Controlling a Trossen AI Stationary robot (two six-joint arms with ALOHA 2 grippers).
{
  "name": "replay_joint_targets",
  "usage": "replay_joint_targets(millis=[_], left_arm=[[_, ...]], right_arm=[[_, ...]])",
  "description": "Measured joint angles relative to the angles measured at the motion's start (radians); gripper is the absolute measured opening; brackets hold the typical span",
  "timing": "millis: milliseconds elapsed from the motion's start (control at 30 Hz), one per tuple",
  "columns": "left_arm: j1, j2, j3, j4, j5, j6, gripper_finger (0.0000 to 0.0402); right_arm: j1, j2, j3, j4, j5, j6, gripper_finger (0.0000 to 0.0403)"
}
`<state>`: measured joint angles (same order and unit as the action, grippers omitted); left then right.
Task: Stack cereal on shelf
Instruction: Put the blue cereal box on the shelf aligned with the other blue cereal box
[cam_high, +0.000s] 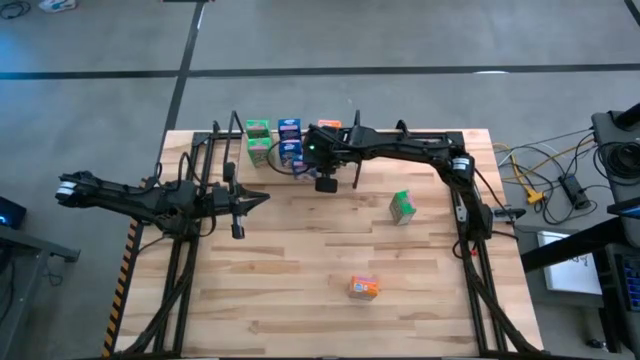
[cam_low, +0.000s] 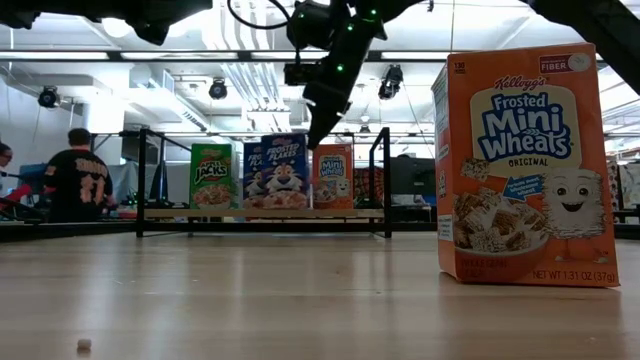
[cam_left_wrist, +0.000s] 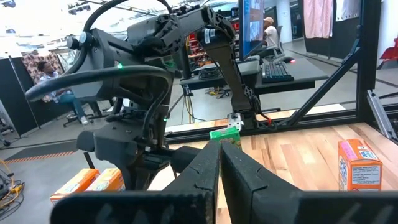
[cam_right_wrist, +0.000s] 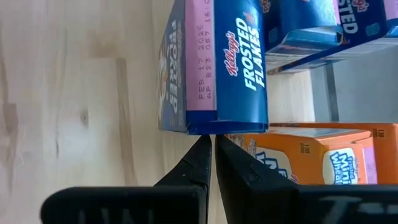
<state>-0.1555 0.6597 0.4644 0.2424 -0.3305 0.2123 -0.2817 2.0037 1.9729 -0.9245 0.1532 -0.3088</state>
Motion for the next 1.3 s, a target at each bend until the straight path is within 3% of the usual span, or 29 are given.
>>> replay_joint_targets(millis=[333, 800, 1300], left_arm=[[0.000, 0.000, 0.000, 0.000, 0.000, 0.000, 0.0000], [0.000, 0.000, 0.000, 0.000, 0.000, 0.000, 0.0000], [0.000, 0.000, 0.000, 0.002, 0.000, 0.000, 0.0000]], right_arm=[[0.000, 0.000, -0.010, -0.010, 0.000, 0.011, 0.0012], [0.003, 0.000, -0.093, 0.209, -0.003, -0.018, 0.0012], [0.005, 0.009, -0.097, 0.304, -0.003, -0.051, 0.0012]])
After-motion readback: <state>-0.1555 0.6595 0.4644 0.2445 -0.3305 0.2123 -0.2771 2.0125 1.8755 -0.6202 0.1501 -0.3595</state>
